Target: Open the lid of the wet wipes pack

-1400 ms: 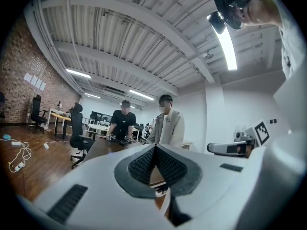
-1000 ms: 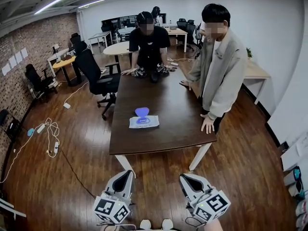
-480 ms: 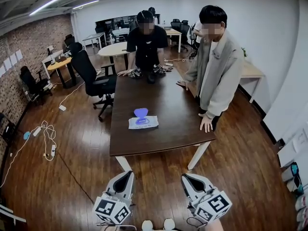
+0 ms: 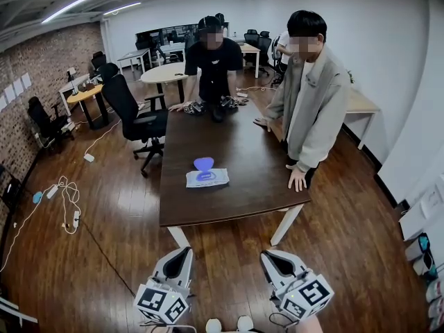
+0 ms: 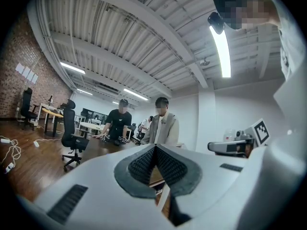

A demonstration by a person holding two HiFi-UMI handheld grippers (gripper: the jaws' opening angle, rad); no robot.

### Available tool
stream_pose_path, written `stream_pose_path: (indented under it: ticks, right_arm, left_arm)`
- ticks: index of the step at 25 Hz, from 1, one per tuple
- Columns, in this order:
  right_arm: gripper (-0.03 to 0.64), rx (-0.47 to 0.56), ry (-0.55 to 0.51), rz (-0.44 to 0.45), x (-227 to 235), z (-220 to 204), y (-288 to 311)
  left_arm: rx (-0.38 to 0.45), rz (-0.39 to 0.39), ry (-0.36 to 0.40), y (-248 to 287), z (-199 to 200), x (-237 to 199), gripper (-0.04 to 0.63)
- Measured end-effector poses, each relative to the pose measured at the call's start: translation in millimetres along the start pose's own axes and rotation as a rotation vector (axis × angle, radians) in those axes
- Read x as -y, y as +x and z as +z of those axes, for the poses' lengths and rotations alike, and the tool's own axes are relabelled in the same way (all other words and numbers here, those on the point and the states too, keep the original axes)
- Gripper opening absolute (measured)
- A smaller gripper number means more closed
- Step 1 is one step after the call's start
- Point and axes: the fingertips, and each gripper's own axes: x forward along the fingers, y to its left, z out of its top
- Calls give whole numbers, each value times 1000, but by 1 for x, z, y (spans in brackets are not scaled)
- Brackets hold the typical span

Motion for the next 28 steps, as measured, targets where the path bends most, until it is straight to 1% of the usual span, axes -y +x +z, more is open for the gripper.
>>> stream_pose_path:
  ticks: [16,22,28]
  right_arm:
    - [8,-9,-19,-8,2,-3,-6]
    - [8,-20,-21,-19,2,-4,-7]
    - [8,-23,-23,-28,0,-6,-1]
  left_arm:
    - [-3,-5,-12,1,-7,6,0]
    - [-12,-19,-22,5,-10,7,0]
    - [-14,-27,-25,5,-11,0,0]
